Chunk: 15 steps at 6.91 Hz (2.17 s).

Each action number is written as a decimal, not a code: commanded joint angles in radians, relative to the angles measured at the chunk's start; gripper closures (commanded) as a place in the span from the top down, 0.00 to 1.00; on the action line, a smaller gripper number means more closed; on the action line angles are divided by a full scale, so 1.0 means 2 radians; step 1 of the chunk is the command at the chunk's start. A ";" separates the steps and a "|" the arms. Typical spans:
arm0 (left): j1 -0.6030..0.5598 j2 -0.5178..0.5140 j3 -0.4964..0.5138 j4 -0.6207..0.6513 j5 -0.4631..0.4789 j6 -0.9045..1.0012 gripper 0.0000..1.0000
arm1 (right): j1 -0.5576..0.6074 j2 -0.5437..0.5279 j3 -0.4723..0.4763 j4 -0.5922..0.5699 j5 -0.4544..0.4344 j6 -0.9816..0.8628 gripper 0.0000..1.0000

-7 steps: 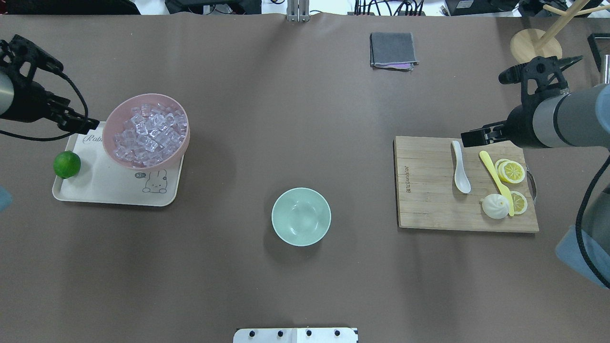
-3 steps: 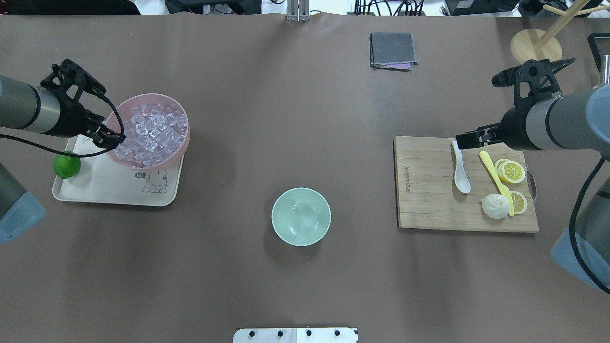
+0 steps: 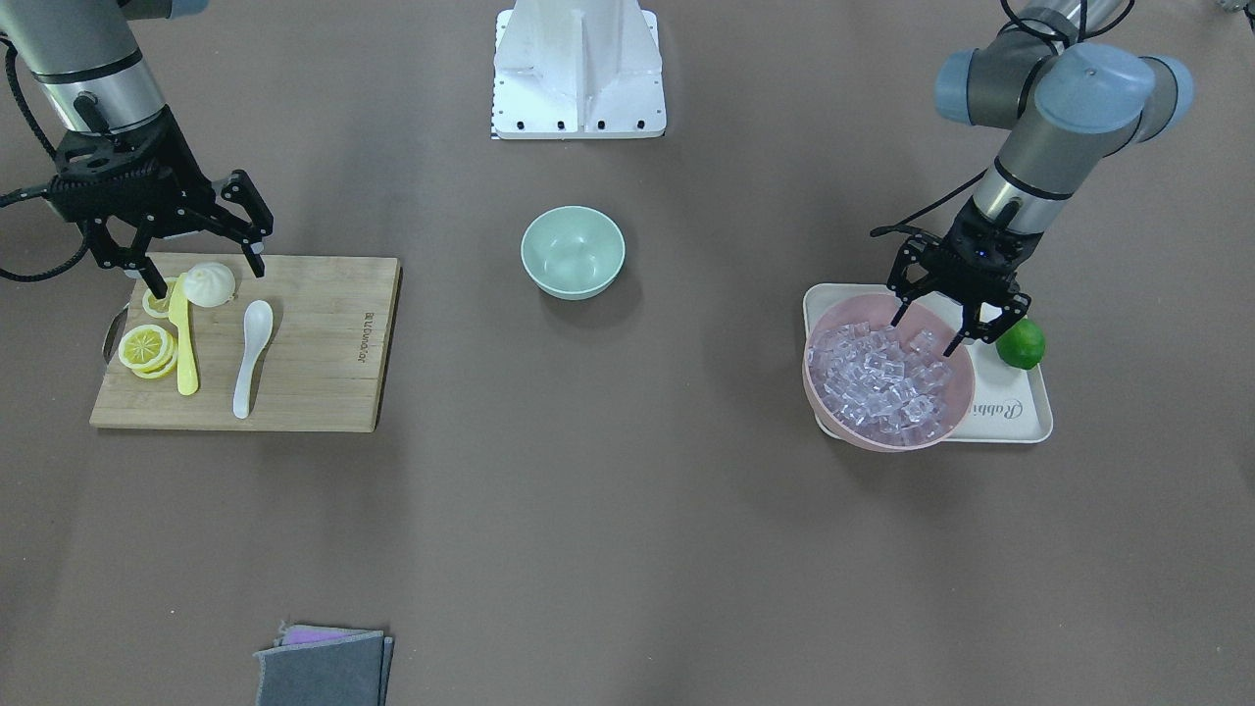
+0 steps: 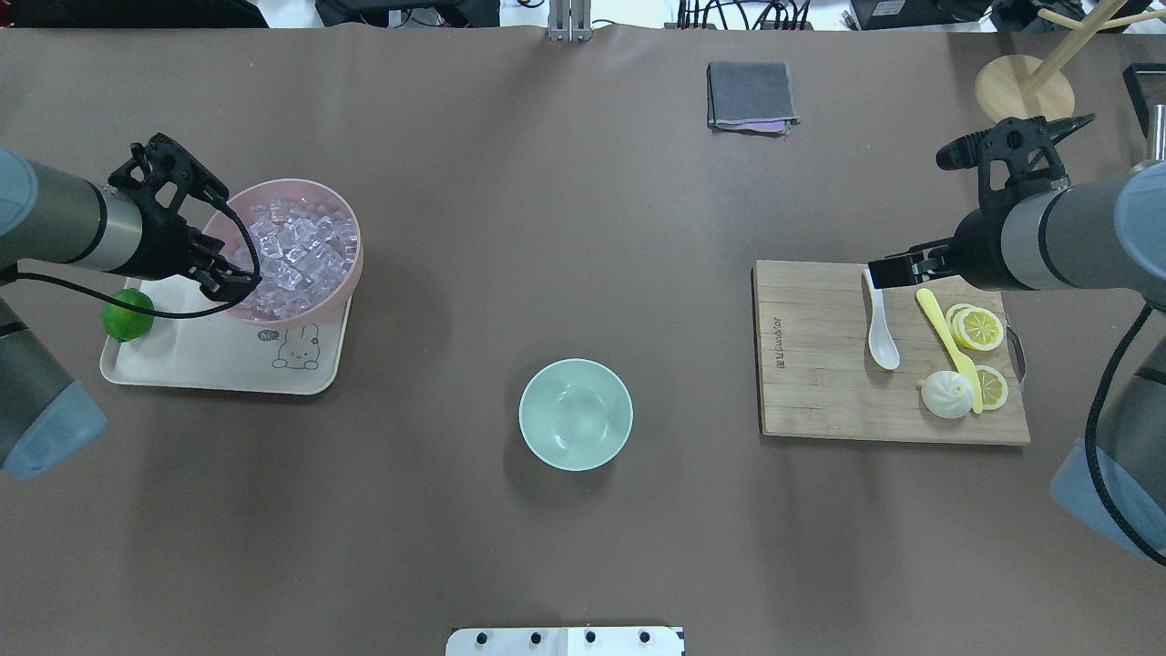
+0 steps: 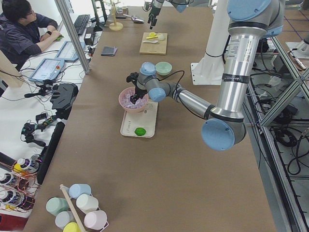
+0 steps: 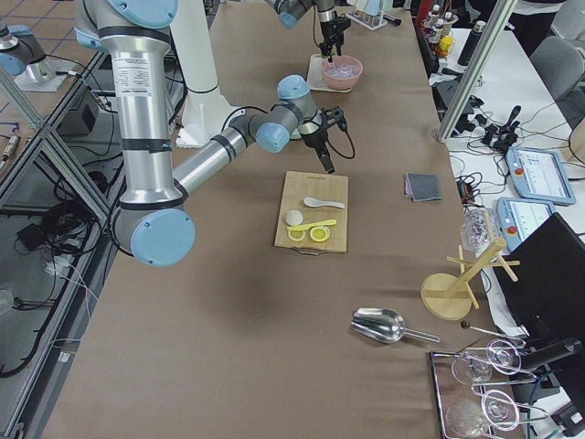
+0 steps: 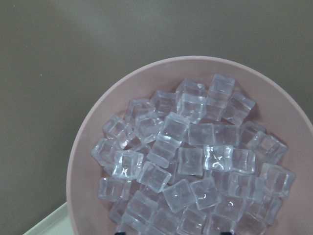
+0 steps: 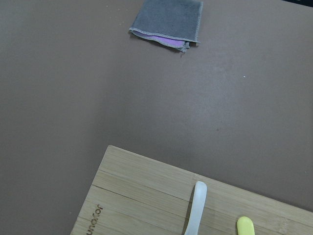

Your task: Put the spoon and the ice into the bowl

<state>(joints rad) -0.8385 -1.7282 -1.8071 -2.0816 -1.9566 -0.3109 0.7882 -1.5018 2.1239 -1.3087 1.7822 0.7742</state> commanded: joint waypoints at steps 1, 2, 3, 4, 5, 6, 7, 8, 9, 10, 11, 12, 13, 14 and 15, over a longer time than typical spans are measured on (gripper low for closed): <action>0.003 0.003 0.002 0.002 0.001 0.023 0.67 | -0.001 -0.001 0.000 0.002 -0.001 0.000 1.00; 0.003 0.004 0.004 0.002 0.001 0.031 0.66 | -0.001 -0.001 0.001 0.002 -0.001 0.000 1.00; 0.003 0.005 0.008 0.002 0.002 0.043 0.66 | -0.001 -0.001 0.001 0.002 -0.001 0.000 1.00; 0.003 0.004 0.011 0.002 0.002 0.043 0.66 | -0.001 -0.001 0.001 0.002 -0.001 0.000 1.00; 0.003 0.004 0.014 0.002 0.002 0.043 0.66 | -0.001 -0.001 0.001 0.002 -0.001 0.000 1.00; 0.003 0.003 0.018 0.002 0.002 0.043 0.66 | -0.001 -0.001 0.001 0.002 -0.001 0.000 1.00; 0.003 -0.001 0.025 0.002 0.002 0.043 0.66 | -0.001 -0.001 0.000 0.002 -0.001 0.000 1.00; 0.004 -0.003 0.028 0.002 0.002 0.044 0.66 | -0.003 -0.001 0.000 0.002 -0.004 0.000 1.00; 0.004 -0.003 0.028 0.002 0.002 0.044 0.66 | -0.003 -0.001 0.000 0.002 -0.004 0.000 1.00; 0.004 -0.002 0.030 0.002 0.002 0.062 0.65 | -0.004 -0.001 0.000 0.002 -0.004 0.000 1.00; 0.004 -0.002 0.031 0.002 0.002 0.068 0.63 | -0.004 -0.001 0.000 0.002 -0.004 0.000 1.00; 0.007 -0.003 0.032 0.002 0.002 0.069 0.62 | -0.004 -0.001 0.000 0.002 -0.004 0.000 1.00; 0.012 -0.003 0.033 0.002 0.002 0.069 0.60 | -0.004 -0.001 0.000 0.002 -0.005 0.000 1.00; 0.013 -0.002 0.034 0.002 0.002 0.069 0.59 | -0.004 -0.001 0.000 0.002 -0.005 0.000 1.00; 0.014 -0.002 0.035 0.003 0.002 0.069 0.54 | -0.004 -0.001 0.000 0.002 -0.005 0.000 1.00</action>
<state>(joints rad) -0.8137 -1.7325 -1.7395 -2.0768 -1.9528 -0.1736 0.7808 -1.5033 2.1241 -1.3054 1.7719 0.7747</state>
